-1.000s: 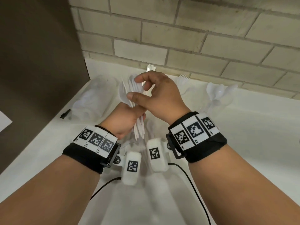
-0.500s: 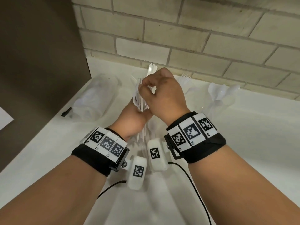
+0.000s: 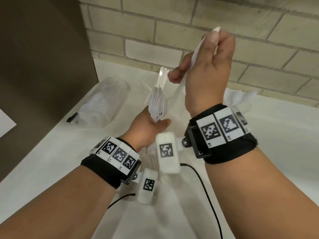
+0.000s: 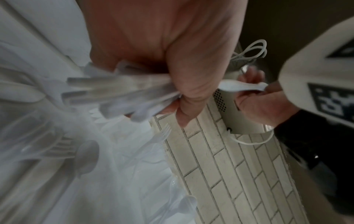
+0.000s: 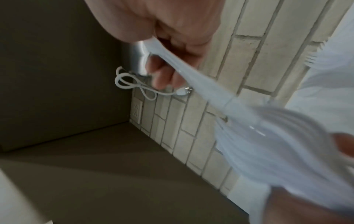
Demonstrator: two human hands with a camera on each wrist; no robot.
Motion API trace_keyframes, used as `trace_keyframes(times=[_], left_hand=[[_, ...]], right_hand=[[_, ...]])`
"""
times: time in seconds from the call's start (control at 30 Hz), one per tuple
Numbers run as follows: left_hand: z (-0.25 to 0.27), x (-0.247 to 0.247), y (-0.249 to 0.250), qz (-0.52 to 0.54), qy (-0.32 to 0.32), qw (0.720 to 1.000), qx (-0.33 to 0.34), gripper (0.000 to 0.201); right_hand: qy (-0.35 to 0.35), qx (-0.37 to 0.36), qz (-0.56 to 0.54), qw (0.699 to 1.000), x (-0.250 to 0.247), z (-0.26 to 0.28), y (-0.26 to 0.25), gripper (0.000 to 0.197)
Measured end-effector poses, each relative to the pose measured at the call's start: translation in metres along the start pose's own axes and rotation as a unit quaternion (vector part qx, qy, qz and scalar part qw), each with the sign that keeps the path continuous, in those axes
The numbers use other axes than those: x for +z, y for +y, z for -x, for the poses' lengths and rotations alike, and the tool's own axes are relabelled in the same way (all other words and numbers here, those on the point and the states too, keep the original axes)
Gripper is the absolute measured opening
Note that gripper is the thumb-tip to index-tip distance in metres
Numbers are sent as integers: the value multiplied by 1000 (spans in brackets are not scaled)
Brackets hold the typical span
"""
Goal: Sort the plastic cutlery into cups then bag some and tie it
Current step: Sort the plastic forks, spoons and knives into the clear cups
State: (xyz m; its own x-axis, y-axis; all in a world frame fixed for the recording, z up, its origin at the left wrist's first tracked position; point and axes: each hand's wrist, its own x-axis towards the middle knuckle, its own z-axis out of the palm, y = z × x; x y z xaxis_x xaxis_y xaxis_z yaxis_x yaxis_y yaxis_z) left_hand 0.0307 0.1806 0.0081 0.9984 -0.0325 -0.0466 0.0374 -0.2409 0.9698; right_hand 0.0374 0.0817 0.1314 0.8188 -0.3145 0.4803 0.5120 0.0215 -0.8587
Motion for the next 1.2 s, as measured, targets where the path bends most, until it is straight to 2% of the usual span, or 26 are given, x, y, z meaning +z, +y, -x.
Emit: trace_keyframes(times=[0.07,0.1,0.17,0.23,0.3,0.43,0.53,0.63,0.8,0.9,0.97,1.03,1.1,1.2], left_hand=[[4,-2,5,16,-17,1000,-6,54],[5,-3,6,16,-18,1000,-6,51],[3,-4,7,19,-12,1000,-7,38],[4,-5,11,34,-26,999,-1,48],[5,-5,13,9,-47,999,15,54],[3,-4,13,-45,-39,998,31,42],[0,-6,9,-68,-31,996,53,55],[-4,-9,6,-97,-30,994,49,59],[-5,-8,4,-114,-28,992,44,50],[-6,-7,3,-118,-19,991,56,49],[-7,-6,2,-117,-16,992,54,48],[-8,-6,-1,-115,-10,992,53,45],[-7,-6,-5,-100,-15,993,57,43],[-4,-5,-11,-45,-34,998,41,43]], right_hand=[[-32,-6,32,999,-4,-8,1,21],[-66,1,79,995,-5,-11,5,21],[-152,43,187,970,-8,-10,15,19],[-206,71,270,938,-11,-4,25,18],[-223,85,303,923,-11,2,32,15],[-215,133,313,915,-8,1,39,33],[-232,136,336,903,-7,-3,41,28],[-235,105,358,897,-4,-4,42,26],[-166,21,357,919,-3,-13,38,42],[-182,38,348,919,-4,-10,41,39],[-218,61,360,905,-5,-5,46,38],[-232,47,373,897,-6,-5,48,38],[-209,15,363,908,-6,-10,42,28],[-138,-18,315,939,-4,-20,28,16]])
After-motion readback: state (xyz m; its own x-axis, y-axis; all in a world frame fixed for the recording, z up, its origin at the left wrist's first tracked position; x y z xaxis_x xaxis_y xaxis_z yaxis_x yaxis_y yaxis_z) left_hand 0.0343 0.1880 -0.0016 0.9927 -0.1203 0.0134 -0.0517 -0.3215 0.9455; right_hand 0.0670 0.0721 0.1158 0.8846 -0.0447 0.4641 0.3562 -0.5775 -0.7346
